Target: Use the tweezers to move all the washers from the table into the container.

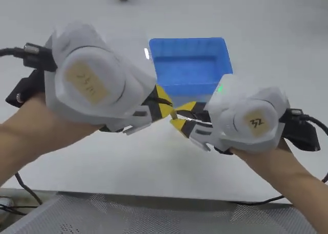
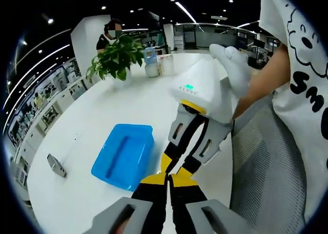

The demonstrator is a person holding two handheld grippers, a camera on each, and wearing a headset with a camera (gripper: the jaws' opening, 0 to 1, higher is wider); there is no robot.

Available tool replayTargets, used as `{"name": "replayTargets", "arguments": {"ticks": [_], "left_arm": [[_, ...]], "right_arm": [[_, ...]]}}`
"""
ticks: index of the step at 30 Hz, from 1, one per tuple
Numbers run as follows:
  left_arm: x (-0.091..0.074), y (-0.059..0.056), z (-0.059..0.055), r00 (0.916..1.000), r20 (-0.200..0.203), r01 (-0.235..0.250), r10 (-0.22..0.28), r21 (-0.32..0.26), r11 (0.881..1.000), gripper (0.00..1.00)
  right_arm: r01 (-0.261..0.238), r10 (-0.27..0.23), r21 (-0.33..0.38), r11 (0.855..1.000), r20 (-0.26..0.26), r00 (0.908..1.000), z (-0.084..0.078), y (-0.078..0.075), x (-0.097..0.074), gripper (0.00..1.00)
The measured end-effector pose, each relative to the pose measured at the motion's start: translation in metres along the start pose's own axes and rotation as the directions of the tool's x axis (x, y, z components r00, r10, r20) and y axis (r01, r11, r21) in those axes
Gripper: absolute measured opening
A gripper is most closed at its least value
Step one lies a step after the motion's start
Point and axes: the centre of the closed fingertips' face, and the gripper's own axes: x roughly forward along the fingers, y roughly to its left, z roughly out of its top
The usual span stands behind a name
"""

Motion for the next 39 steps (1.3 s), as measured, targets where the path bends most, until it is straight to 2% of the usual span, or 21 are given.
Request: {"name": "replayTargets", "arguments": {"ticks": [6,12,15,17,29,33,39], "left_arm": [[0.0,0.014,-0.002,0.9997,-0.015,-0.021,0.022,0.006,1.0,0.0],[0.003,0.018,-0.005,0.9993,-0.028,-0.024,0.024,0.017,1.0,0.0],[0.005,0.019,-0.006,0.9993,-0.034,-0.015,0.016,0.011,1.0,0.0],[0.005,0.02,-0.004,0.9997,-0.02,-0.013,0.013,0.002,1.0,0.0],[0.006,0.022,-0.005,0.999,-0.045,-0.006,0.005,-0.007,1.0,0.0],[0.006,0.022,-0.004,0.9996,-0.027,0.003,-0.003,-0.02,1.0,0.0],[0.007,0.023,-0.004,0.9992,-0.041,0.004,-0.005,-0.015,1.0,0.0]], "right_arm": [[-0.016,0.015,0.031,0.999,0.024,0.9996,0.007,-0.007,0.01,0.07],[-0.028,0.026,0.046,0.999,0.028,0.9993,0.008,-0.01,0.015,0.07],[-0.037,0.036,0.055,0.998,0.023,0.9991,0.005,-0.01,0.017,0.07],[-0.037,0.036,0.052,0.998,0.021,0.9991,0.004,-0.01,0.018,0.07],[-0.045,0.045,0.056,0.997,0.012,0.9989,0.006,-0.009,0.018,0.07],[-0.042,0.042,0.046,0.998,0.005,0.9991,0.006,-0.009,0.019,0.07],[-0.045,0.045,0.016,0.999,0.011,0.9989,0.015,-0.007,0.016,0.08]]}}
